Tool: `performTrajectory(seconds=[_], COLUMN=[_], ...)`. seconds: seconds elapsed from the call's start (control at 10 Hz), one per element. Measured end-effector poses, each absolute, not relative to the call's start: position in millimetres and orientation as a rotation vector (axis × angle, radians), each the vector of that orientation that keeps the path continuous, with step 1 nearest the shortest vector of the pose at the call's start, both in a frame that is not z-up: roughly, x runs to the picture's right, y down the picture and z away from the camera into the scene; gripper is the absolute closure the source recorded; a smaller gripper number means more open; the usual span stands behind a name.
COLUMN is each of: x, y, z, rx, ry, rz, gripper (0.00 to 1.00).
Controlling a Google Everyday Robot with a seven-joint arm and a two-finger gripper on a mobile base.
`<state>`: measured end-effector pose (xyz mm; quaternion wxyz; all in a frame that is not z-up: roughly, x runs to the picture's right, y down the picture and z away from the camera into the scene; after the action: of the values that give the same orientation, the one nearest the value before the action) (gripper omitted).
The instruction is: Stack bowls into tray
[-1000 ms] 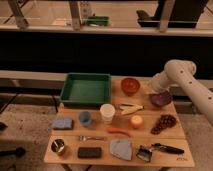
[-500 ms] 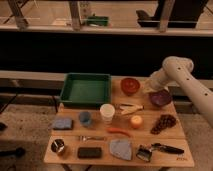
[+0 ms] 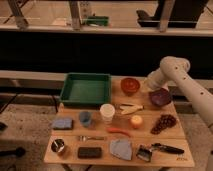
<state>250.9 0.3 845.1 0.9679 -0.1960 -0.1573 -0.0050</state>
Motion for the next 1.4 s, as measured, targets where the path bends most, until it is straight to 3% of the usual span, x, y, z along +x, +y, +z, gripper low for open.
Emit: performTrajectory(seconds=[0.2,0.7,0.9,1.4], x=[256,253,240,232], y=[1,13,19,19], z=[853,856,861,861], rx=[-0.395,-0.364,-0.366,-0.355], ry=[-0.323,-0.346,-0.361,-0.405], rz=[-0.010,-0.041,-0.058,-0.069], gripper=[0.90,0.38,0.21,0.20])
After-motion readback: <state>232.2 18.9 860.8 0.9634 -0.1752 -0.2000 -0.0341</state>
